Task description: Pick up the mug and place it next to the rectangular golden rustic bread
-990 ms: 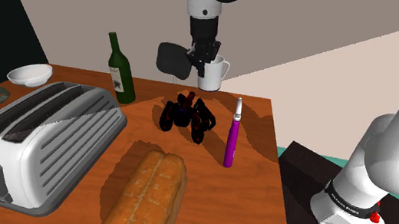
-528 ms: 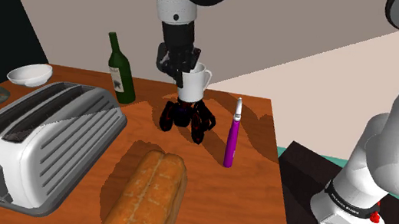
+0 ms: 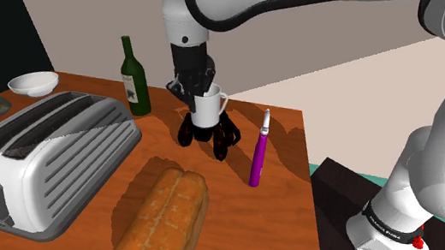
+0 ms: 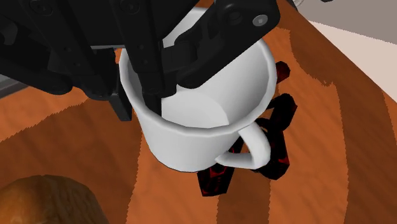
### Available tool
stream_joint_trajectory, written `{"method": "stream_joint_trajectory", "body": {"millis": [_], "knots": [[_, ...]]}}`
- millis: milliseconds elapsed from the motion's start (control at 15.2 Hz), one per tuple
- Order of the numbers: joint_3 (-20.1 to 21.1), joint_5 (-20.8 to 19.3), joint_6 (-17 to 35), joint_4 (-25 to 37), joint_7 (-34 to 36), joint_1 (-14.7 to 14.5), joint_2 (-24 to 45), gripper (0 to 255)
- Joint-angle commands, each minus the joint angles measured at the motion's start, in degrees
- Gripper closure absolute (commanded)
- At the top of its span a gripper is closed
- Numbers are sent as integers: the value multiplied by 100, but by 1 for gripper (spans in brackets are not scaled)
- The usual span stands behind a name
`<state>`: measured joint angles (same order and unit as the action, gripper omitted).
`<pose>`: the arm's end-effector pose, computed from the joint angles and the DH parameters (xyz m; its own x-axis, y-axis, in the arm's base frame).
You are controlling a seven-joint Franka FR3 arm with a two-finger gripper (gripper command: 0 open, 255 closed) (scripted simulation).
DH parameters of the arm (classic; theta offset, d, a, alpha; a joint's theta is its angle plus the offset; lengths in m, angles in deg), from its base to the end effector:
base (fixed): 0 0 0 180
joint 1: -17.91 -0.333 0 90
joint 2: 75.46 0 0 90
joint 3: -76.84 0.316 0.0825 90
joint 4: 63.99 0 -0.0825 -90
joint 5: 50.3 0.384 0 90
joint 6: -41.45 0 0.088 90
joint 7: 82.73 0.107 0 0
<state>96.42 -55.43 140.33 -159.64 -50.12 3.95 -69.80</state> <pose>0.4991 0.3118 0.5376 0.9995 0.0307 -0.0015 0.0307 -0.9973 0.0660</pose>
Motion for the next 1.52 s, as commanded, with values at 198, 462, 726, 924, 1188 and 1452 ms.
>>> {"method": "stream_joint_trajectory", "body": {"millis": [198,462,726,924,1188,1452], "knots": [[-6,-6,389,-388,21,8,-3,255],[-10,-23,688,-660,45,11,27,255],[-8,-50,982,-908,76,16,78,255],[-4,-77,1200,-1079,103,21,129,255],[-3,-120,1487,-1288,144,24,214,255],[91,-71,1681,-1318,147,-34,1,255]]}}
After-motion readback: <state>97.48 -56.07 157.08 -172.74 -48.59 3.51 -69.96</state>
